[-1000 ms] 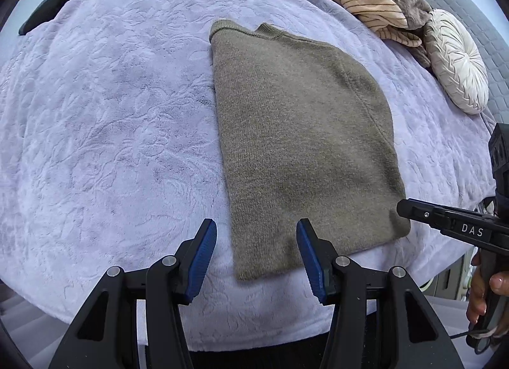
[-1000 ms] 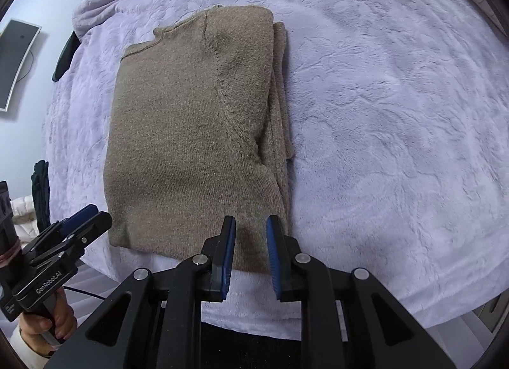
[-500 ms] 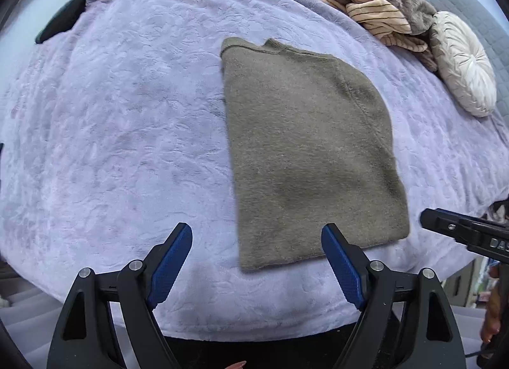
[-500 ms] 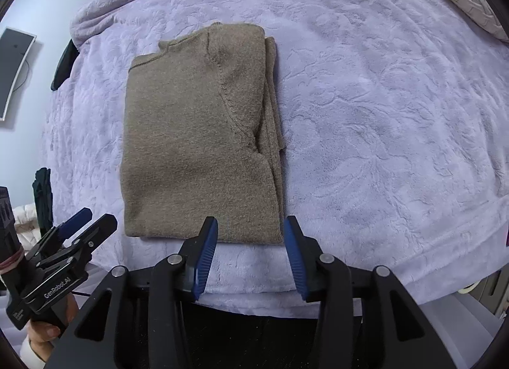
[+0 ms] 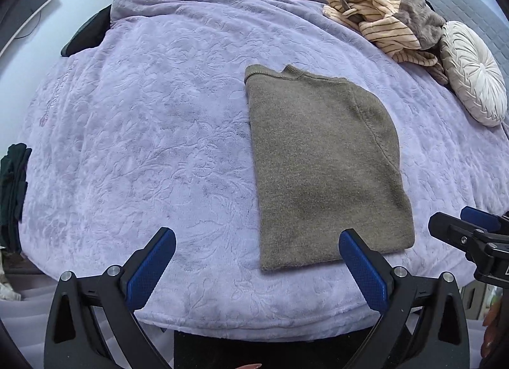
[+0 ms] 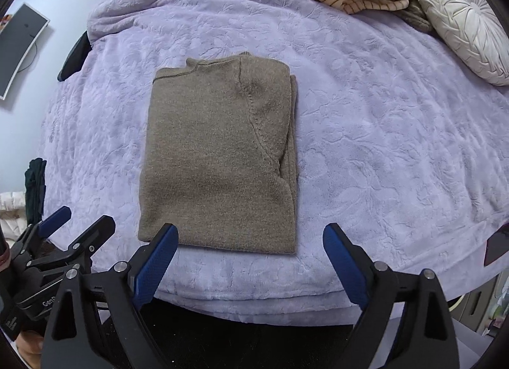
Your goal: Fold small clothes
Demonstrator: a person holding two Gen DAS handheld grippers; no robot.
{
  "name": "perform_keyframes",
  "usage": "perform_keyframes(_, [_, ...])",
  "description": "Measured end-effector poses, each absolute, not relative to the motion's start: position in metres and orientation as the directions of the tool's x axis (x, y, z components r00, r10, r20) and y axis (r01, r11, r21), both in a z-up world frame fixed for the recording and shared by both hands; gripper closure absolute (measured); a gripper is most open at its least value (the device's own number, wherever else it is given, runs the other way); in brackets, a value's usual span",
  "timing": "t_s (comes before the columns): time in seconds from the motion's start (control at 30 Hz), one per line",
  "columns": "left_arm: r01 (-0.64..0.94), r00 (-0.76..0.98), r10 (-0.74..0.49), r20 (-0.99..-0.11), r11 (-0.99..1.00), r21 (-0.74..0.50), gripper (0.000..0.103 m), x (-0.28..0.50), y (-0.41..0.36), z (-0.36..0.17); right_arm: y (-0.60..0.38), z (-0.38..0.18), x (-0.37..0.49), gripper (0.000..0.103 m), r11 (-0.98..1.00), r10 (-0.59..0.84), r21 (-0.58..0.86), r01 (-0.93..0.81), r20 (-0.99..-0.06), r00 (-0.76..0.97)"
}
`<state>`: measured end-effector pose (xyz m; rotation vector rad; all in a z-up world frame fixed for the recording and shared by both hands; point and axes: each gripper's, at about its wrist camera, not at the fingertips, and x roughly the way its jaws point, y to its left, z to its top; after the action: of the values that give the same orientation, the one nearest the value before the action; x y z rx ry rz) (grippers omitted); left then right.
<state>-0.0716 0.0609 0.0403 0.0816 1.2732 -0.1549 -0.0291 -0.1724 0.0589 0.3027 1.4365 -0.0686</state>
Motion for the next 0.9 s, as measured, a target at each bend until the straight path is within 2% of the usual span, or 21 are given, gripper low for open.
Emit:
perform_keyframes(0.03, [0.156, 0.282, -0.071, -0.957, 0.987, -0.028, 0.000, -0.0731, 0.0606, 0.0410, -0.1729, 0.0592, -0.0288, 0.009, 0.961, 0.131, 0.160, 0.225, -0.982, 0.139])
perform_keyframes(0.07, [0.152, 0.279, -0.072, -0.958, 0.988, -0.030, 0.000, -0.0734, 0.0609, 0.0410, -0.1721, 0.0596, -0.0287, 0.000, 0.962, 0.126, 0.156, 0.223, -0.982, 0.141])
perform_keyframes(0.9, [0.145, 0.294, 0.013, -0.956, 0.988, 0.058, 0.000, -0.0776, 0.0565, 0.0470, -0.1721, 0.0648, -0.0309, 0.000, 0.965, 0.087, 0.115, 0.237, -0.988, 0.127])
